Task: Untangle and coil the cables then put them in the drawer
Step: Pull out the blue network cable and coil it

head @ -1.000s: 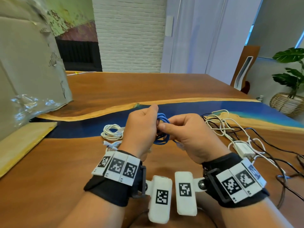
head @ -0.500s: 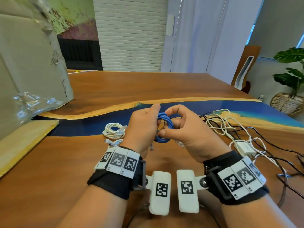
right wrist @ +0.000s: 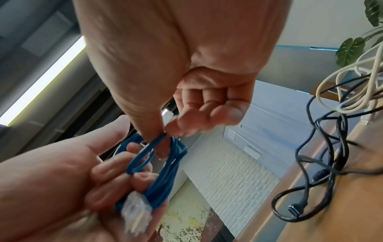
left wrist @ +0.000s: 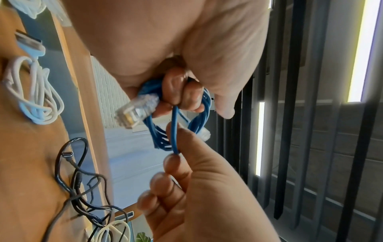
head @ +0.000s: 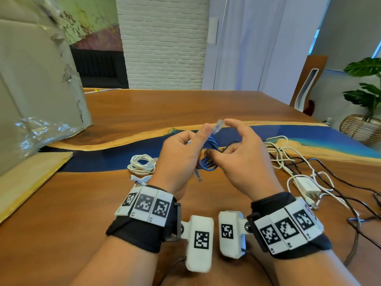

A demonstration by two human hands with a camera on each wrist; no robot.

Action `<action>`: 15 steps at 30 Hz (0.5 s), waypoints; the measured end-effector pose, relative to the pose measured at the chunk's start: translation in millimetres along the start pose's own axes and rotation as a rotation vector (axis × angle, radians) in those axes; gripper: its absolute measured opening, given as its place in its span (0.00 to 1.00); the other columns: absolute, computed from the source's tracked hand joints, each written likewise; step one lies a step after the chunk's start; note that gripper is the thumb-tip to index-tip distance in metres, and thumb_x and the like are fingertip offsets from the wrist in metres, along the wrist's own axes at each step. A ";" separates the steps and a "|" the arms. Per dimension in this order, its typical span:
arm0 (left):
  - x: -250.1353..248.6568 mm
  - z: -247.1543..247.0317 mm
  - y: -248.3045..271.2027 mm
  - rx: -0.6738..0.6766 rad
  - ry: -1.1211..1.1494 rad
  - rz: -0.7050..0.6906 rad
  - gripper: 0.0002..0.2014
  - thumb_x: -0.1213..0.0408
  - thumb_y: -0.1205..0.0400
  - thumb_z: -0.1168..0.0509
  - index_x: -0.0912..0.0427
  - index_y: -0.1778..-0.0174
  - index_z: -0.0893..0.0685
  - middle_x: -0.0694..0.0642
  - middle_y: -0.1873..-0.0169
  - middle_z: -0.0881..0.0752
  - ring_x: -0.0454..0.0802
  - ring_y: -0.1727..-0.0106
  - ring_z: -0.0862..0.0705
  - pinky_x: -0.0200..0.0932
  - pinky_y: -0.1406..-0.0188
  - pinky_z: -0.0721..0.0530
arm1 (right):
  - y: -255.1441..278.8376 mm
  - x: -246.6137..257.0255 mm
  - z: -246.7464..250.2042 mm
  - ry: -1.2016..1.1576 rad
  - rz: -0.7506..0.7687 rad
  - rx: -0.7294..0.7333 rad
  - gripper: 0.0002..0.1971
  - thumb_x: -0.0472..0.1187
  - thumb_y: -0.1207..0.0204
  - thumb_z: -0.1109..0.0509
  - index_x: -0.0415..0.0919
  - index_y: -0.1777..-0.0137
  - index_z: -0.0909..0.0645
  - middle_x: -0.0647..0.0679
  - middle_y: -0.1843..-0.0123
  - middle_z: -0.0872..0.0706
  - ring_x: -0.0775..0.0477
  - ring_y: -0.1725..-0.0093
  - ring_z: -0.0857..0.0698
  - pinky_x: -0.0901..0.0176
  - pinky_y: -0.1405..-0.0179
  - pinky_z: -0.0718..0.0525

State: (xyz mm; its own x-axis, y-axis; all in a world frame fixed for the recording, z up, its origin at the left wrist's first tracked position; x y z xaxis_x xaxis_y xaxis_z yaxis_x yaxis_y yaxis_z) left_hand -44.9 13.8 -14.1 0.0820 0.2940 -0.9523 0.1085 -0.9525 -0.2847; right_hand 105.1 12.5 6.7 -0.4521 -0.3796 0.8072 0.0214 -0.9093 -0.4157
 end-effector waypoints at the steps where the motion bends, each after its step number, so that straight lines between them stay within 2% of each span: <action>1: -0.4 0.4 -0.4 -0.001 0.003 -0.008 0.26 0.40 0.19 0.29 0.61 0.64 0.24 0.53 0.76 0.34 0.50 0.76 0.36 0.48 0.70 0.31 | 0.2 -0.8 -0.7 -0.021 -0.011 0.000 0.38 0.42 0.27 0.17 0.58 0.21 0.30 0.45 0.71 0.10 0.52 0.70 0.11 0.58 0.59 0.12; 4: -3.6 4.8 -1.2 -0.021 0.075 0.003 0.16 0.54 0.11 0.35 0.63 0.59 0.21 0.58 0.72 0.35 0.48 0.75 0.37 0.41 0.74 0.34 | -0.1 -4.6 -5.4 -0.211 -0.065 0.017 0.41 0.36 0.24 0.19 0.52 0.15 0.34 0.44 0.69 0.08 0.50 0.66 0.08 0.48 0.55 0.08; 5: -5.1 6.8 -1.5 -0.029 0.098 0.006 0.16 0.55 0.11 0.36 0.64 0.58 0.21 0.60 0.70 0.34 0.48 0.74 0.37 0.40 0.75 0.33 | -0.2 -6.2 -6.6 -0.343 -0.110 0.028 0.38 0.34 0.22 0.21 0.50 0.15 0.33 0.43 0.69 0.08 0.47 0.66 0.08 0.47 0.56 0.08; 7: -6.5 10.5 -2.5 -0.050 0.120 0.005 0.17 0.57 0.10 0.37 0.64 0.60 0.22 0.60 0.74 0.33 0.49 0.75 0.36 0.42 0.73 0.31 | 0.5 -9.7 -14.3 -0.680 -0.253 0.092 0.29 0.31 0.17 0.27 0.46 0.19 0.29 0.43 0.70 0.12 0.44 0.65 0.10 0.48 0.56 0.08; 9: -5.2 12.3 -3.3 -0.070 0.140 0.019 0.18 0.58 0.11 0.37 0.63 0.65 0.23 0.52 0.80 0.30 0.48 0.77 0.33 0.44 0.72 0.29 | 3.6 -9.0 -25.8 -0.961 -0.389 0.200 0.20 0.30 0.13 0.35 0.44 0.23 0.26 0.45 0.70 0.19 0.46 0.68 0.13 0.49 0.55 0.08; 10: -3.6 12.5 -4.0 -0.081 0.146 0.026 0.18 0.59 0.11 0.36 0.61 0.67 0.22 0.51 0.80 0.28 0.47 0.78 0.32 0.44 0.73 0.29 | 5.2 -7.7 -29.3 -1.036 -0.428 0.245 0.17 0.30 0.12 0.38 0.43 0.25 0.25 0.46 0.70 0.23 0.49 0.71 0.17 0.49 0.57 0.08; 12: -1.4 16.0 -5.0 -0.122 0.132 0.033 0.19 0.60 0.12 0.35 0.59 0.70 0.22 0.51 0.81 0.30 0.46 0.81 0.33 0.44 0.75 0.29 | 6.7 -6.7 -31.5 -1.086 -0.472 0.295 0.14 0.31 0.10 0.42 0.42 0.29 0.23 0.48 0.69 0.30 0.55 0.79 0.29 0.56 0.72 0.14; 14: 0.3 23.3 -6.3 -0.179 0.141 0.061 0.18 0.60 0.13 0.33 0.59 0.70 0.23 0.51 0.82 0.33 0.46 0.82 0.35 0.44 0.75 0.31 | 5.2 -8.0 -27.7 -1.021 -0.466 0.310 0.12 0.33 0.10 0.41 0.43 0.33 0.21 0.49 0.69 0.32 0.56 0.82 0.39 0.65 0.87 0.32; 15: 1.9 26.9 -6.5 -0.200 0.175 0.093 0.17 0.60 0.14 0.32 0.58 0.69 0.23 0.50 0.82 0.34 0.47 0.82 0.36 0.44 0.76 0.33 | 3.8 -8.1 -23.4 -0.940 -0.426 0.316 0.10 0.33 0.11 0.40 0.43 0.36 0.20 0.49 0.70 0.32 0.57 0.82 0.40 0.67 0.89 0.38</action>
State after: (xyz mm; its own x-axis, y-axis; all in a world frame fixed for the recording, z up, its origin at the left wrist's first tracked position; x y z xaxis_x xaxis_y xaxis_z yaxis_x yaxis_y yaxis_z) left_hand -72.1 18.4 -17.0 0.2683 0.2323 -0.9349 0.2848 -0.9462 -0.1534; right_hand 88.0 16.1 -11.3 0.3865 0.1215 0.9143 0.3139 -0.9494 -0.0065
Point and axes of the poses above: each hand's wrist, its own y-axis away from the middle knuckle, its own z-axis out of the back of the hand, x = y × z, the point moved 7 cm from there along -y, towards the middle knuckle
